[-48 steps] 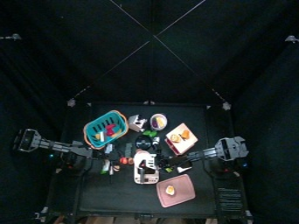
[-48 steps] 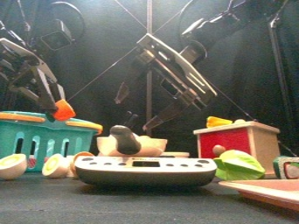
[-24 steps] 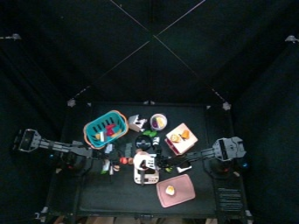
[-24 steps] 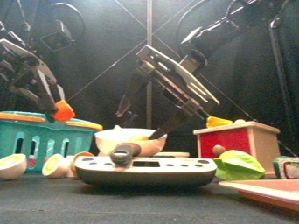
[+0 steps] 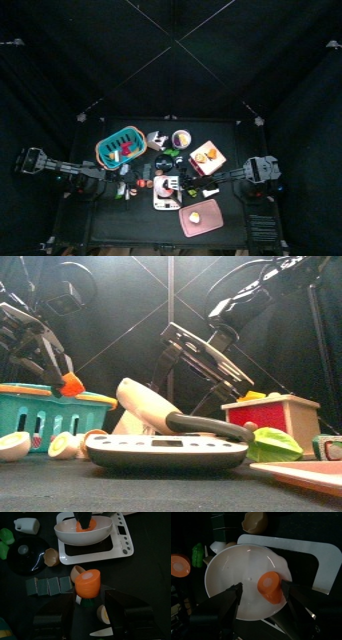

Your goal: Grab carrot bottom

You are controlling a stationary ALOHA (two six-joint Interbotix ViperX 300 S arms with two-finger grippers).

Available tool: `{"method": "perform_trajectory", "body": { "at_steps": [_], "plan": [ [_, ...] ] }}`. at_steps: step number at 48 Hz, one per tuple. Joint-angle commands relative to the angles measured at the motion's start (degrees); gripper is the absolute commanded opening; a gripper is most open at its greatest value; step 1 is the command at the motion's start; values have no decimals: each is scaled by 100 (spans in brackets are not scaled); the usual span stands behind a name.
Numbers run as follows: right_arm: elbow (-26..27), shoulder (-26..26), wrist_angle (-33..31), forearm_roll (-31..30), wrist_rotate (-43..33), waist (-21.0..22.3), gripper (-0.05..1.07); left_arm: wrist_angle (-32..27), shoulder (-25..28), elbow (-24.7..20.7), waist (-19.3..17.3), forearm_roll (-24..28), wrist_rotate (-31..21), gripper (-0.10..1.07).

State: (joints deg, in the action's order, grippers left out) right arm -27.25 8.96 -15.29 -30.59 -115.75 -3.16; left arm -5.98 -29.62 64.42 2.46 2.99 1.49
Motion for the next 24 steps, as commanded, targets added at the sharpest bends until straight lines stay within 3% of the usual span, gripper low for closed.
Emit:
{"method": "perform_trajectory", "body": {
  "at_steps": [1,24],
  "plan": [
    [167,-97,0,-114,9,-9,94,53,-9,-62,-9,9,-9,75],
    [536,-53,-545,-773,18,-141,94,53,-9,-26,-44,9,0,75]
  ]
}}
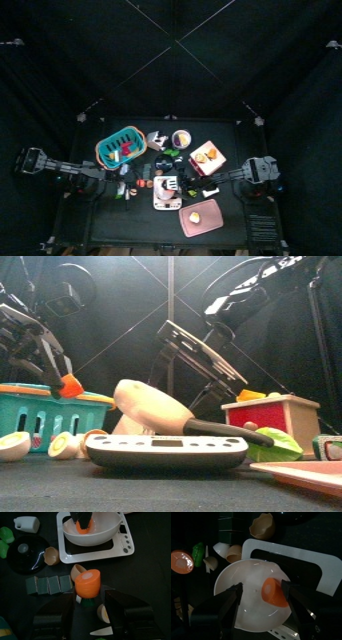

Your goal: Grab carrot bottom

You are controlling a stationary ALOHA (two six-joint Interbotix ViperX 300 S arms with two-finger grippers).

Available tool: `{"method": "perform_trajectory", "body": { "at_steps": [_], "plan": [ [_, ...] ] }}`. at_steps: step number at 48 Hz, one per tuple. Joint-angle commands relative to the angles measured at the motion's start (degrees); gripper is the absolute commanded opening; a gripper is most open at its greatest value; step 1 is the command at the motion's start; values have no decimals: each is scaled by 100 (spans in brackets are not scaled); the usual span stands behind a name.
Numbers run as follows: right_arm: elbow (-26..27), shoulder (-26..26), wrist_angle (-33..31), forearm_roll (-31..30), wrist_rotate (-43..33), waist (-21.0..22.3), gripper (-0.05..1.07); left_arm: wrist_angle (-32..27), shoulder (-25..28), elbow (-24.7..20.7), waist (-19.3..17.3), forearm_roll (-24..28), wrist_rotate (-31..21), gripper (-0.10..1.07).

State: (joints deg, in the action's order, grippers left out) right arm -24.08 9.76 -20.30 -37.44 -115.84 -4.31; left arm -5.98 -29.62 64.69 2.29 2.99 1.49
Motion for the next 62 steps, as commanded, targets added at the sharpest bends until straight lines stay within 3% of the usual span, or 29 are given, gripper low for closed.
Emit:
{"method": "perform_trajectory", "body": {
  "at_steps": [1,16,22,28,37,45,55,62],
  "plan": [
    [237,-123,-44,-105,18,-35,94,53,0,-53,-26,18,-9,75],
    [413,-202,-88,-492,35,-62,94,53,-9,-53,-26,9,0,75],
    [360,-378,-114,-703,413,-79,94,53,0,-53,-26,18,0,75],
    [334,-571,-492,-149,967,-79,94,53,0,-53,-26,18,-9,75],
    [527,-686,-1424,1415,2461,-114,94,53,-9,-53,-26,18,-9,75],
    [1002,-387,-1521,2461,3621,-123,94,53,0,-44,-26,9,-9,75],
    [1547,105,-1934,2549,3858,-202,93,53,-9,0,-26,9,-9,75],
    [1767,211,-2487,2241,3981,-299,93,53,-9,0,-26,0,-9,75]
  ]
}}
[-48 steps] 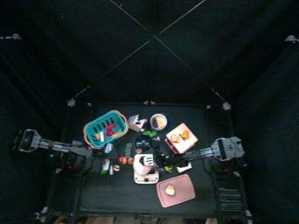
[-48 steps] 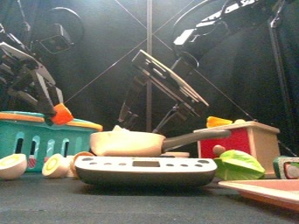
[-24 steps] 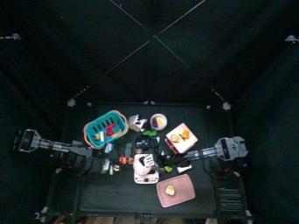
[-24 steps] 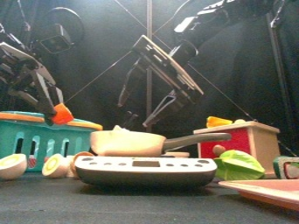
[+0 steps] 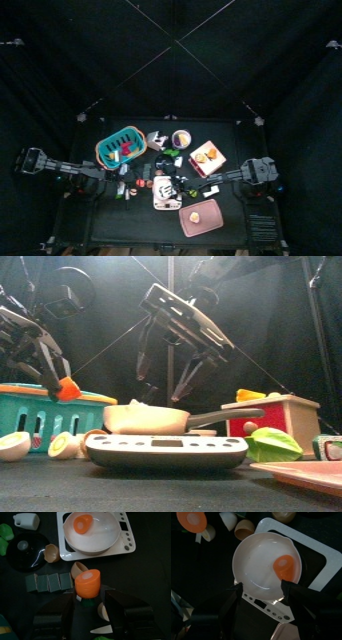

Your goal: Grab carrot bottom

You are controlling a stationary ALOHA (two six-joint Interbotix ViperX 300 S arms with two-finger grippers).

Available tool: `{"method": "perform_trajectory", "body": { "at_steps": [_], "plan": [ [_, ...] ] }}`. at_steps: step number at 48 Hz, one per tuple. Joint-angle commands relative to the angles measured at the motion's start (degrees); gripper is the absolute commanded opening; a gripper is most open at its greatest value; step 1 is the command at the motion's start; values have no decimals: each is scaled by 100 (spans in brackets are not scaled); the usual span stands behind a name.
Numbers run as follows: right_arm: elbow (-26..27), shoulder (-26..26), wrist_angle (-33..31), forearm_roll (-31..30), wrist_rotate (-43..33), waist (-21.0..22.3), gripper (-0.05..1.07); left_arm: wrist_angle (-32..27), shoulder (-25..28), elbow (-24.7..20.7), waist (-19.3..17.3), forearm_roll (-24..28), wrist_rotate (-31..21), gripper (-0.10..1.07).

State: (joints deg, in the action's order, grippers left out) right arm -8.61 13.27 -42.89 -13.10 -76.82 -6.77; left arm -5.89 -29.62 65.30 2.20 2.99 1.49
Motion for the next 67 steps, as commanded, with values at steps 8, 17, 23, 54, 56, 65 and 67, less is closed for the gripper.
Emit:
{"method": "perform_trajectory", "body": {
  "at_steps": [8,17,23,54,56,65,67],
  "plan": [
    [220,-132,-396,-466,554,-149,93,44,-9,-62,-18,0,-9,75],
    [193,-26,-396,-562,844,-229,93,44,0,-62,-18,9,-9,75],
    [193,44,-396,-606,1002,-246,93,44,-9,-53,-18,9,-9,75],
    [123,343,-431,-861,1046,-193,93,44,-9,-35,-26,9,0,75],
    [132,352,-431,-853,1046,-193,93,44,-9,-35,-18,9,-9,75],
    [123,387,-431,-861,1046,-185,93,53,0,-35,-18,9,-9,75],
    [132,396,-431,-861,1046,-185,91,44,0,-35,-18,9,-9,75]
  ]
}}
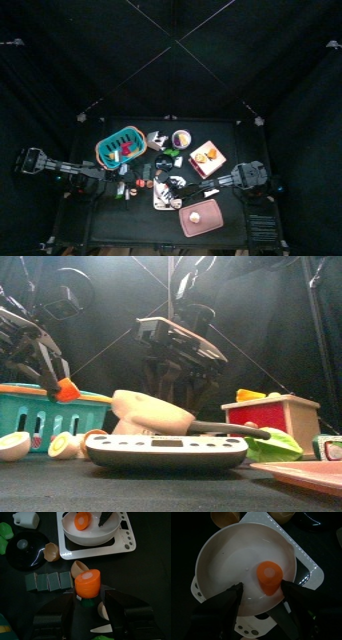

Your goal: Grab carrot bottom

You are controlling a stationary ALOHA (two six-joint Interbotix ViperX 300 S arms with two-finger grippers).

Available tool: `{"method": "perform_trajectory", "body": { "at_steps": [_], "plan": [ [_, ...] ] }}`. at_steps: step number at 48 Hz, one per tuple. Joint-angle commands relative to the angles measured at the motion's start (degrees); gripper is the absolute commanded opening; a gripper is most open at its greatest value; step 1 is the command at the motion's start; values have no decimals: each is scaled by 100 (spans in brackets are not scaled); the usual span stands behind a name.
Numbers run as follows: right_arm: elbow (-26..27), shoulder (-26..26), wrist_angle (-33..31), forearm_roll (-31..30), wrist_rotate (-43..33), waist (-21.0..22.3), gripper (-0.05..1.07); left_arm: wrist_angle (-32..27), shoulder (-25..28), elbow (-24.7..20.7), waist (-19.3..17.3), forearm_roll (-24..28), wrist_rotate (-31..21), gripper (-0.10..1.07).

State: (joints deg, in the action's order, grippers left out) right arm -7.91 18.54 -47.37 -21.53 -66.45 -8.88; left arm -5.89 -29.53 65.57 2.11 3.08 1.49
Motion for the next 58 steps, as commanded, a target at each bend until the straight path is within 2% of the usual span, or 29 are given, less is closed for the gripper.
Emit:
{"method": "perform_trajectory", "body": {
  "at_steps": [1,28,35,41,46,58],
  "plan": [
    [53,-123,18,-18,9,18,91,44,-18,-62,-9,0,-9,75],
    [97,-18,26,-9,9,18,72,53,-18,-62,-9,0,0,75],
    [123,-149,26,-9,18,26,66,44,-18,-62,-9,9,0,75],
    [202,-360,35,53,70,26,65,44,-97,-53,-9,0,0,75],
    [281,-510,26,185,299,26,65,44,-202,-44,26,9,0,75],
    [466,-563,105,940,1011,158,65,176,-439,70,53,-9,0,75]
  ]
}}
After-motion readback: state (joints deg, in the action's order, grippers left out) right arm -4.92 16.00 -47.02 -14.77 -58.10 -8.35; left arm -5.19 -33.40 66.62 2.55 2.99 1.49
